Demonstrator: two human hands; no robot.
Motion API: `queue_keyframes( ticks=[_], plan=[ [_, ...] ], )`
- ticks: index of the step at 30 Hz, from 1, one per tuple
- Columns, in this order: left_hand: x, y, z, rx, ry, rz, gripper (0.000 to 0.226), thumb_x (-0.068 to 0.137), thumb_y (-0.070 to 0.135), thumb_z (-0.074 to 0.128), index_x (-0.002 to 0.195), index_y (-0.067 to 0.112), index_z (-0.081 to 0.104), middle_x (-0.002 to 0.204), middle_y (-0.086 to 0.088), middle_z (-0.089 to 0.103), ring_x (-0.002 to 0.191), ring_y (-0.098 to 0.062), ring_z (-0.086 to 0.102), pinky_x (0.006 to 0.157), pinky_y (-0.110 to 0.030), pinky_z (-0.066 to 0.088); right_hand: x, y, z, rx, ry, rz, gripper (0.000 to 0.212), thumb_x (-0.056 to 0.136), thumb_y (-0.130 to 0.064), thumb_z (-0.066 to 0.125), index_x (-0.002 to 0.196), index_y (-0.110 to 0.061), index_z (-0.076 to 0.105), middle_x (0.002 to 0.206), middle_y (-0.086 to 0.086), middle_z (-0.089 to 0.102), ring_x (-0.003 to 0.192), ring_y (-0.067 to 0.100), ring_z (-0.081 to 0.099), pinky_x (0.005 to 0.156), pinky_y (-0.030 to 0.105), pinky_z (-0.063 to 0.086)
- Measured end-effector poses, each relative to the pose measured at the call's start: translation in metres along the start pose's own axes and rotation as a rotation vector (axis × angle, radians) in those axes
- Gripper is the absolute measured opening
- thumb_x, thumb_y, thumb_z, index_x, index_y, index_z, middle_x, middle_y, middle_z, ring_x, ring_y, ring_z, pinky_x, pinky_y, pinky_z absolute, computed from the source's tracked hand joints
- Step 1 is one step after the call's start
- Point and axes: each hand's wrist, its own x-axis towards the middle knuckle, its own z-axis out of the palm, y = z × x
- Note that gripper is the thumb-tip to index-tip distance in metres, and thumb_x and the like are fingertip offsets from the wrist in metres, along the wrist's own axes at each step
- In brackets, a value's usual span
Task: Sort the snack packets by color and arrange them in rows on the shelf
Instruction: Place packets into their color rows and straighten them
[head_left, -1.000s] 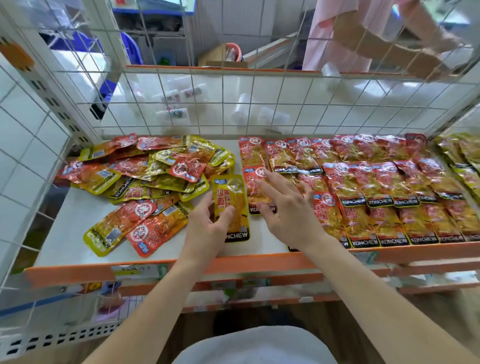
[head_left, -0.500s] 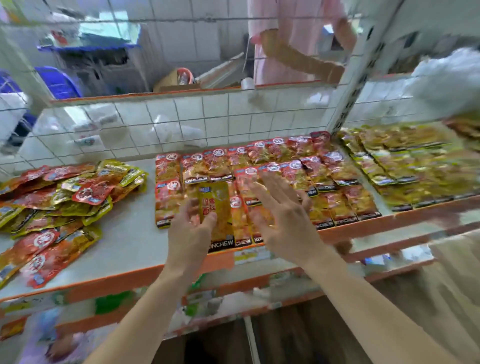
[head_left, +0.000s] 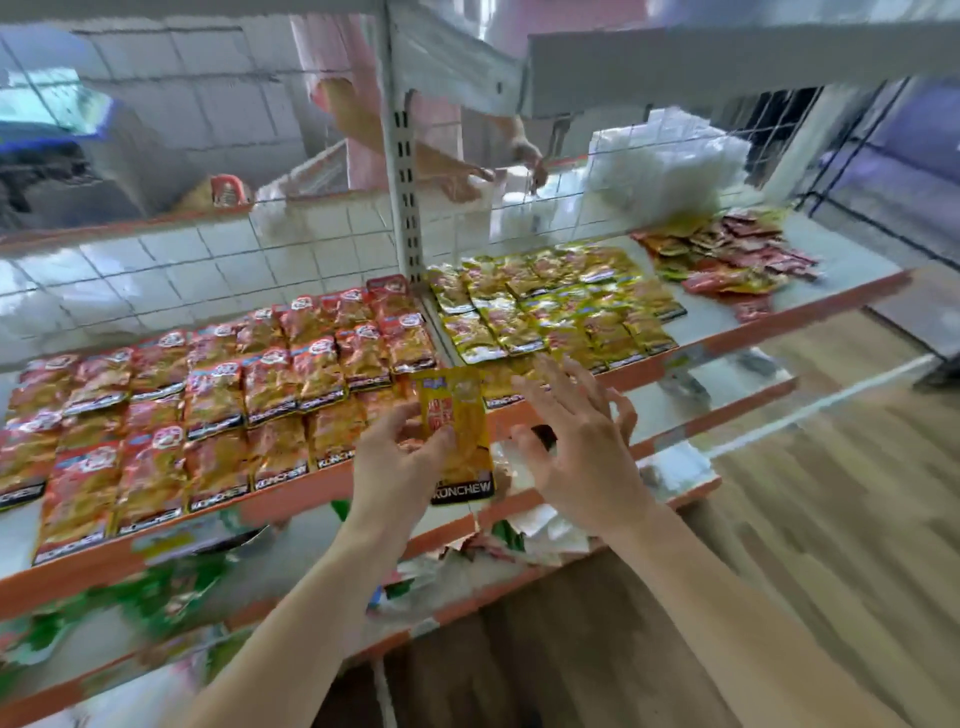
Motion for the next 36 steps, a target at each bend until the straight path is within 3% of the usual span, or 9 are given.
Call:
queue_keyframes(
  ticks=[4, 10, 15, 19, 23, 27, 31, 33, 36],
  plan=[
    [-0.007, 0.010, 0.043, 0.019, -0.066, 0.013, 0.021, 0.091, 0.021, 0.075, 0.109, 0.022, 0.066, 0.102, 0.007, 0.071, 0.088, -0.008, 0.066, 0.074, -0.023, 0.046, -0.007, 0.037, -0.020, -0.022, 0.001, 0.068, 0.054, 0.092, -0.047, 0.042, 0.146, -0.040, 0.045, 0.163, -0.015, 0.021, 0.151, 0.010, 0.006, 0.113, 0.032, -0.004],
    [0.011, 0.024, 0.077, 0.034, -0.118, 0.013, 0.045, 0.092, 0.021, 0.073, 0.134, 0.019, 0.058, 0.122, 0.002, 0.068, 0.107, -0.015, 0.065, 0.092, -0.032, 0.052, 0.003, 0.063, -0.036, -0.006, -0.014, 0.156, 0.061, 0.090, -0.051, 0.037, 0.150, -0.044, 0.035, 0.165, -0.015, 0.014, 0.152, 0.011, 0.000, 0.116, 0.040, -0.003],
    [0.036, 0.028, 0.094, -0.082, -0.150, 0.046, 0.067, 0.094, 0.006, 0.065, 0.133, 0.053, 0.038, 0.136, -0.005, 0.050, 0.104, -0.020, 0.064, 0.067, -0.023, 0.053, 0.020, 0.084, -0.033, 0.015, -0.021, 0.212, 0.060, 0.090, -0.052, 0.039, 0.150, -0.043, 0.035, 0.165, -0.015, 0.013, 0.153, 0.014, 0.000, 0.120, 0.055, 0.004],
    [0.053, 0.022, 0.101, 0.088, -0.129, 0.168, 0.029, 0.095, 0.009, 0.064, 0.115, 0.029, 0.059, 0.107, 0.000, 0.067, 0.055, -0.003, 0.053, 0.048, -0.016, 0.042, 0.034, 0.090, -0.026, -0.011, -0.041, 0.223, 0.058, 0.091, -0.052, 0.039, 0.149, -0.042, 0.038, 0.165, -0.014, 0.014, 0.152, 0.011, 0.000, 0.119, 0.054, 0.004],
    [0.075, 0.022, 0.108, 0.098, -0.155, 0.180, 0.023, 0.095, 0.016, 0.066, 0.111, 0.033, 0.065, 0.097, 0.020, 0.067, 0.056, -0.001, 0.055, 0.058, -0.017, 0.048, 0.056, 0.098, -0.019, -0.049, -0.035, 0.193, 0.055, 0.094, -0.048, 0.047, 0.148, -0.040, 0.041, 0.165, -0.014, 0.015, 0.153, 0.013, 0.001, 0.117, 0.053, 0.006],
    [0.089, 0.017, 0.117, 0.130, -0.146, 0.171, 0.030, 0.097, 0.017, 0.063, 0.121, 0.035, 0.064, 0.079, 0.013, 0.066, 0.046, -0.007, 0.044, 0.044, -0.019, 0.039, 0.069, 0.106, -0.007, -0.077, -0.052, 0.193, 0.060, 0.091, -0.053, 0.042, 0.149, -0.039, 0.041, 0.165, -0.013, 0.017, 0.152, 0.012, 0.002, 0.116, 0.052, 0.007],
    [0.093, 0.016, 0.120, 0.195, -0.166, 0.198, 0.039, 0.097, 0.015, 0.063, 0.135, 0.026, 0.060, 0.111, 0.018, 0.064, 0.055, 0.010, 0.054, 0.055, -0.006, 0.045, 0.077, 0.116, -0.001, -0.073, -0.082, 0.194, 0.055, 0.096, -0.048, 0.050, 0.149, -0.041, 0.040, 0.165, -0.013, 0.016, 0.151, 0.010, 0.001, 0.115, 0.050, 0.005],
    [0.098, 0.022, 0.125, 0.233, -0.178, 0.217, 0.044, 0.097, 0.018, 0.064, 0.140, 0.025, 0.055, 0.125, 0.016, 0.062, 0.071, -0.002, 0.065, 0.066, -0.008, 0.051, 0.090, 0.124, -0.003, -0.088, -0.089, 0.174, 0.055, 0.097, -0.044, 0.055, 0.149, -0.041, 0.038, 0.165, -0.013, 0.017, 0.152, 0.011, 0.002, 0.115, 0.047, 0.004],
    [0.112, 0.030, 0.137, 0.297, -0.170, 0.235, 0.053, 0.097, 0.018, 0.064, 0.147, 0.021, 0.049, 0.139, 0.004, 0.061, 0.108, -0.043, 0.064, 0.093, -0.044, 0.057, 0.111, 0.136, -0.005, -0.062, -0.097, 0.138, 0.055, 0.097, -0.041, 0.057, 0.149, -0.039, 0.039, 0.165, -0.011, 0.018, 0.152, 0.014, 0.004, 0.115, 0.046, 0.005]
  ],
)
